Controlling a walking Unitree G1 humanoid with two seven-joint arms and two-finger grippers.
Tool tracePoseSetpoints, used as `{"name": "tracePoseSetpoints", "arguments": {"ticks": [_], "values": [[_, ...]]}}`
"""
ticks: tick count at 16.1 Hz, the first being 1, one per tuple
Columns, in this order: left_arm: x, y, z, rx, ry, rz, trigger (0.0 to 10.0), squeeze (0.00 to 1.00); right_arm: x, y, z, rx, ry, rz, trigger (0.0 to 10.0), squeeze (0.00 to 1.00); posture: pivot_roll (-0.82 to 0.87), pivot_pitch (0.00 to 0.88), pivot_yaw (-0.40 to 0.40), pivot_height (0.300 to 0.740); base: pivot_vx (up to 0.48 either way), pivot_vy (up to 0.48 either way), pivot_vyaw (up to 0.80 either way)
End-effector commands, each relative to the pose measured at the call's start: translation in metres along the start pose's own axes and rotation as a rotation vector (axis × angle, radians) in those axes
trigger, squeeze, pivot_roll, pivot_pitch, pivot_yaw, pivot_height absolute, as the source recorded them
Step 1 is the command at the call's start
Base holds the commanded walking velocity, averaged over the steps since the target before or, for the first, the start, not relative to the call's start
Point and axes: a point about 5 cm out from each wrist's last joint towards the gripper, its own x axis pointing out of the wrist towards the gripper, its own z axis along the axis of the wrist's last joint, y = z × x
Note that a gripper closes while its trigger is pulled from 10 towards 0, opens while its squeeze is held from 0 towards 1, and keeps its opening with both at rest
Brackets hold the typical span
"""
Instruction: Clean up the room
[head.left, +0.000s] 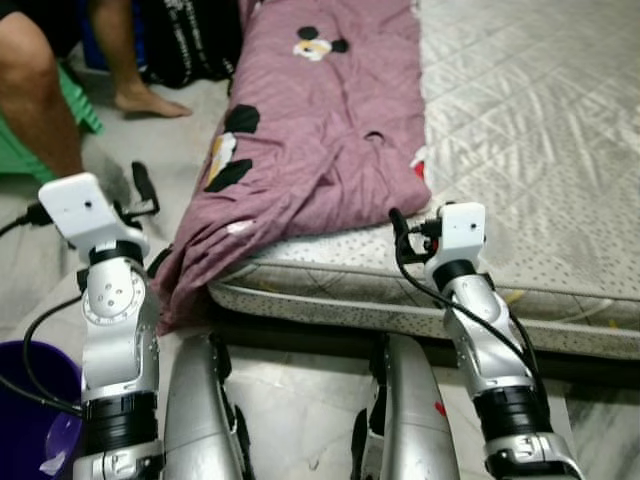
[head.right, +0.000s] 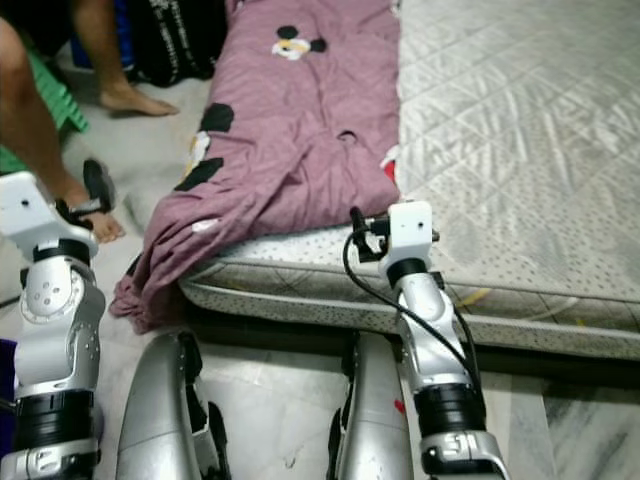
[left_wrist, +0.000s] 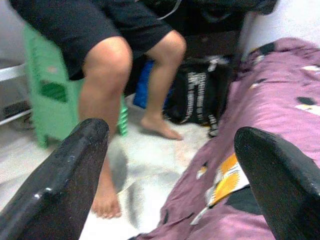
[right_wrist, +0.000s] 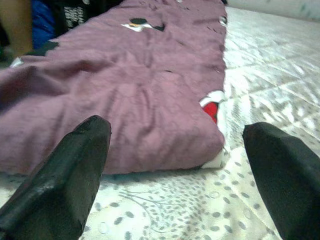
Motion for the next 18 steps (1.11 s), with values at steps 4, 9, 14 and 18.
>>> {"name": "tracePoseSetpoints", "arguments": {"ticks": [4, 9, 14, 18], "values": [[0.007, 0.021, 0.000, 0.015, -0.006, 0.077, 10.0, 0.00, 0.001, -0.002, 0.006, -0.001, -0.020, -0.015, 10.0, 0.00, -0.03, 0.212, -0.048, 0.526, 0.000, 0.000, 0.00], [0.015, 0.078, -0.002, 0.067, -0.006, 0.346, 10.0, 0.00, -0.001, -0.003, 0.004, -0.004, -0.009, -0.015, 10.0, 0.00, -0.03, 0.213, -0.045, 0.526, 0.000, 0.000, 0.00], [0.016, 0.003, -0.007, -0.078, 0.051, -0.158, 10.0, 0.00, 0.001, -0.002, 0.003, -0.006, -0.004, -0.015, 10.0, 0.00, -0.03, 0.207, -0.044, 0.526, 0.000, 0.000, 0.00], [-0.006, -0.050, -0.014, -0.170, 0.091, -0.351, 10.0, 0.00, 0.014, -0.009, 0.023, -0.010, -0.075, -0.058, 10.0, 0.00, -0.02, 0.202, -0.041, 0.526, 0.000, 0.000, 0.00]]}}
